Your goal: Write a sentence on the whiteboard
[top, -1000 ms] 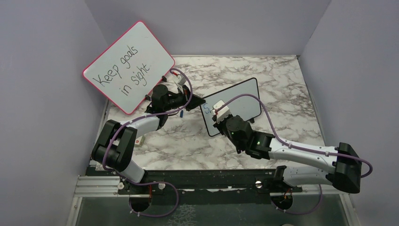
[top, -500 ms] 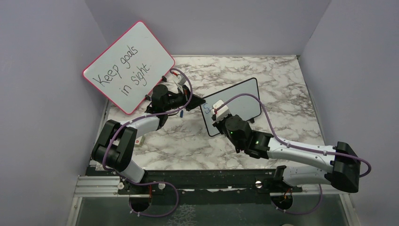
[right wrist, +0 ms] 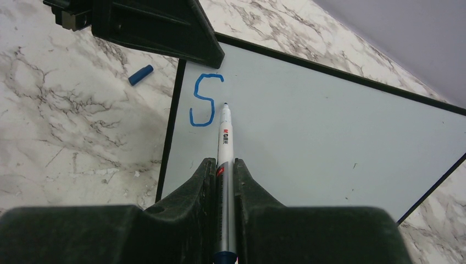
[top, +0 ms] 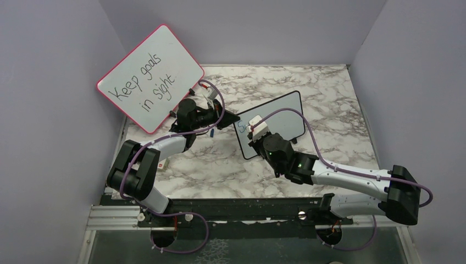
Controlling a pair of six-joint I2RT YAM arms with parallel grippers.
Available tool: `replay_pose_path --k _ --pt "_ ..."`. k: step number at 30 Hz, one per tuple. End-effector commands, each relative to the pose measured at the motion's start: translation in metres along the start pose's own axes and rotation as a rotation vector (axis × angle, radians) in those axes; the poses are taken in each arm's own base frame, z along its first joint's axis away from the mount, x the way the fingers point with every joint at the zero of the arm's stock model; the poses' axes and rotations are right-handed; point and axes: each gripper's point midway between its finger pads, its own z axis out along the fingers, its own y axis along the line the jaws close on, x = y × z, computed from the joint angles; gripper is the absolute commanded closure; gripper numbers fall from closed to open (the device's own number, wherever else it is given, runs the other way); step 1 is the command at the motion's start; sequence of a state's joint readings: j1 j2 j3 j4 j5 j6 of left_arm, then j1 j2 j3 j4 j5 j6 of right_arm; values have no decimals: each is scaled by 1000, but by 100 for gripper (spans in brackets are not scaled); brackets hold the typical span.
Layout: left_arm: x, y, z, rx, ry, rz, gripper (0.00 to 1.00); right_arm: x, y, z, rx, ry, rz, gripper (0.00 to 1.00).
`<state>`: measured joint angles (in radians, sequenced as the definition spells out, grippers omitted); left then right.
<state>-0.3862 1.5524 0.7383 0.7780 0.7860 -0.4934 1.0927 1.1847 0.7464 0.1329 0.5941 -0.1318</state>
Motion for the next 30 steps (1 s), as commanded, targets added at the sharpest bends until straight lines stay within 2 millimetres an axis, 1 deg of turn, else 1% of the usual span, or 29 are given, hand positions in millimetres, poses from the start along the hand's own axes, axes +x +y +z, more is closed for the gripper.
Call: replay_pose_path --k 1,16,30 --pt "2 -11 1 42 20 10 100 -3 -3 3 19 -22 15 99" --pt "1 -11 0 42 18 11 100 -6 2 4 -8 -24 14 99" --pt "2 -11 0 43 19 12 100 3 2 7 12 11 -3 99"
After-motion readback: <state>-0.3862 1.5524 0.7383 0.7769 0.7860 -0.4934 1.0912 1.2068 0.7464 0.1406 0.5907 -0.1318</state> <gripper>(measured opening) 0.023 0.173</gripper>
